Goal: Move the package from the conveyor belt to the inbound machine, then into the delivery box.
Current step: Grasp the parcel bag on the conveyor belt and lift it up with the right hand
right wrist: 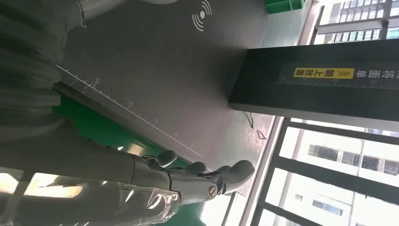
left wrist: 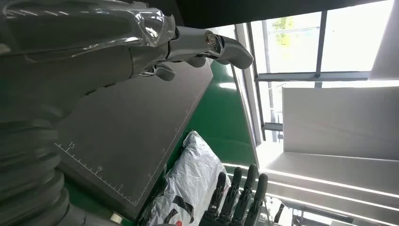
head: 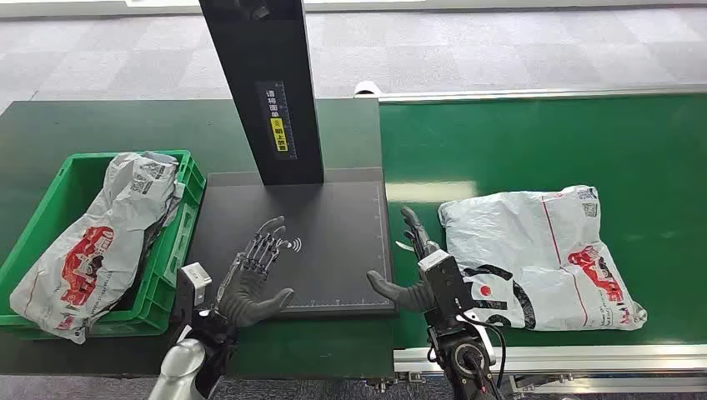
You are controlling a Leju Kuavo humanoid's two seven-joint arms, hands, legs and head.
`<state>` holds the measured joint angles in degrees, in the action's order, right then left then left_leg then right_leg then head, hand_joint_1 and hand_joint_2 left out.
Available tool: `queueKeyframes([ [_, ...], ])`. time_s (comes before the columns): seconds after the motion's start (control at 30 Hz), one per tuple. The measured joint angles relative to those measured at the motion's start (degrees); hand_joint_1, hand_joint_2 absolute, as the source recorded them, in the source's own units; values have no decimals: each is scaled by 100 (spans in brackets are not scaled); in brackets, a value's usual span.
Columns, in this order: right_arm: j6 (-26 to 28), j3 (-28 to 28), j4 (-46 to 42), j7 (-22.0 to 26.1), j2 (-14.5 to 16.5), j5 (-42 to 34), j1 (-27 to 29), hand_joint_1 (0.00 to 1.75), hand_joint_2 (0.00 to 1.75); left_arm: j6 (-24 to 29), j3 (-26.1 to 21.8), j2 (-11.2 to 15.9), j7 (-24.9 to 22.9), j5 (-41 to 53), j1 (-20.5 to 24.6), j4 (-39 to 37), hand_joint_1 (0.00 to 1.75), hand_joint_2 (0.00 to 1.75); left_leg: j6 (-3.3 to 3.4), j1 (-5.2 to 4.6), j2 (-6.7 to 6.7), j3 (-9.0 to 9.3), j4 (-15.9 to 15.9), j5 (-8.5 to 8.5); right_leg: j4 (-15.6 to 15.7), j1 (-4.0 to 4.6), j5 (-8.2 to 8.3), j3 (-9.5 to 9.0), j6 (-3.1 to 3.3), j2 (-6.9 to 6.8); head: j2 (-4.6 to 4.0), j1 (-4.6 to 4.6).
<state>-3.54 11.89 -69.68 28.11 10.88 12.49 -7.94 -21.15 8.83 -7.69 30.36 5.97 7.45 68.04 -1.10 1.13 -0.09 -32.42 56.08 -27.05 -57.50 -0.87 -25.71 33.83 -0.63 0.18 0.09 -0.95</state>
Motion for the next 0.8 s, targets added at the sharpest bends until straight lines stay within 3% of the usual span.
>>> queueKeyframes([
  [0.23,17,0,0,-1,0,39,-23,0,175,-1,0,0,0,-4,18,0,0,175,0,0,0,0,0,0,0,0,0,0,0,0,0,0],
  [0.4,338,-28,0,-140,-51,414,-73,0,175,-6,0,1,0,-7,20,0,0,175,0,0,0,0,0,0,0,0,0,0,0,0,0,-1],
  [0.57,676,-308,28,-618,-410,1284,-294,0,175,-22,-9,31,-1,-34,-30,4,0,175,1,-2,-2,0,2,0,0,-3,1,-2,-2,-1,0,1],
  [0.8,732,-882,501,-1062,-941,2216,-791,0,175,-47,-66,75,-28,-51,-107,80,0,175,2,-2,-11,0,4,1,0,-4,4,-2,-5,-1,0,-2],
])
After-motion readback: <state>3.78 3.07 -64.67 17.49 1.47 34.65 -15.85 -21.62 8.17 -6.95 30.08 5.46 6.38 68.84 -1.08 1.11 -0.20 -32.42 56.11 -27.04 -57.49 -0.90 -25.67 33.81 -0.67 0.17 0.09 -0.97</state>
